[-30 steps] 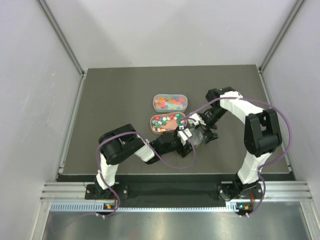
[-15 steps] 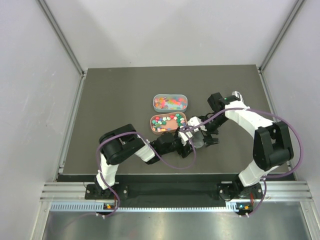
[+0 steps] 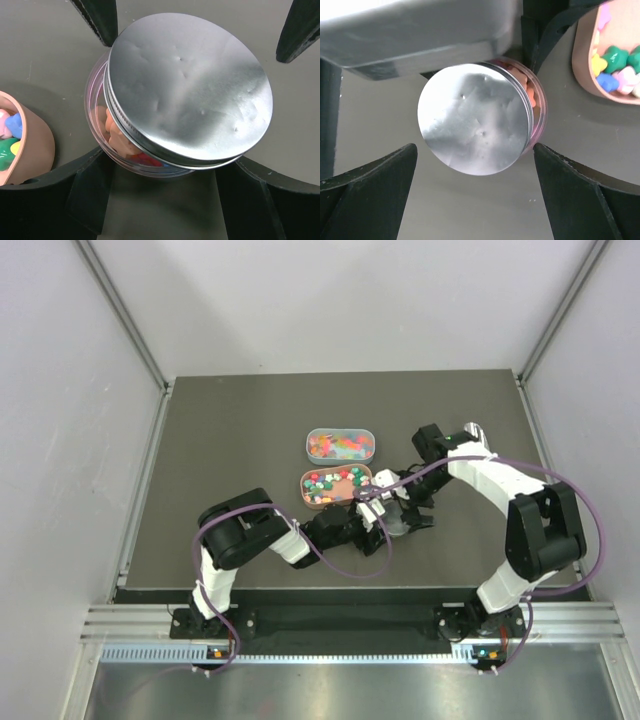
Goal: Pack the candies
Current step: Screw the bottle lid onto the packing bottle.
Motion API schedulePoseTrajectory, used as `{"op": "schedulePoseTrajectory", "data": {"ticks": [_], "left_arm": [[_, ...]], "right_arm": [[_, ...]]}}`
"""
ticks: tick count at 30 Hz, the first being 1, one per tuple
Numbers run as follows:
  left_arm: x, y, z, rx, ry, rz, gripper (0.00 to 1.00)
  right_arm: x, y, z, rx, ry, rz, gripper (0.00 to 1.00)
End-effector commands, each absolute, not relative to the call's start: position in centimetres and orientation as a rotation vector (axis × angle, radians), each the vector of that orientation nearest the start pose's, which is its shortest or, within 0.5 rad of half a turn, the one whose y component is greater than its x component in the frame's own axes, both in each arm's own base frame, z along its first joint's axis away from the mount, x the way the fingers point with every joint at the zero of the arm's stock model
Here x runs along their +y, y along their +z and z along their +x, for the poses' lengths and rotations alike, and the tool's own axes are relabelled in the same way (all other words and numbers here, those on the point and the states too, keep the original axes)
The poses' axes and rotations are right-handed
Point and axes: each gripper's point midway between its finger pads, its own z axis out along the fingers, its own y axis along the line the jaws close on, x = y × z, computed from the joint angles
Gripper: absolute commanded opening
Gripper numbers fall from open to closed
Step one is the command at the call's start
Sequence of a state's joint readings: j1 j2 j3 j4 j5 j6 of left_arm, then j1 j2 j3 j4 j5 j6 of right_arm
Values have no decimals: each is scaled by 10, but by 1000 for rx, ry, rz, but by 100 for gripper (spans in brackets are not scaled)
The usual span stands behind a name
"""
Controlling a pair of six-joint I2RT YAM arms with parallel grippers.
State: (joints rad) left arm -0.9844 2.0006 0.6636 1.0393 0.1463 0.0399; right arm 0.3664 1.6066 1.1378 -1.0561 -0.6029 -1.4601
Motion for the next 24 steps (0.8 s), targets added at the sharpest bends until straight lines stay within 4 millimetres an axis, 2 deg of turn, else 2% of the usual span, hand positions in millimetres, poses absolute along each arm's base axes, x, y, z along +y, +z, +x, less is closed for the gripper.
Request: {"op": "schedulePoseTrajectory", "data": {"ticks": [1,8,13,17,24], "left_arm": [[-339,-80,209,2024,-612,1174,72],[-339,-79,209,2024,-611,1171,72],[-339,-80,210,2028,-615,1168,72],[-339,-81,210,2032,-619,1172,72],[-339,-82,209,2038,-622,1170,72]], "right_arm": [[158,78,237,1759,713,-2140,100],[171,87,265,1759,660,-2074,99],[182,95,277,1735,649,-2038,100],[187,102,279,1729,656,-2032,100],[179,97,264,1734,669,-2078,100]]}}
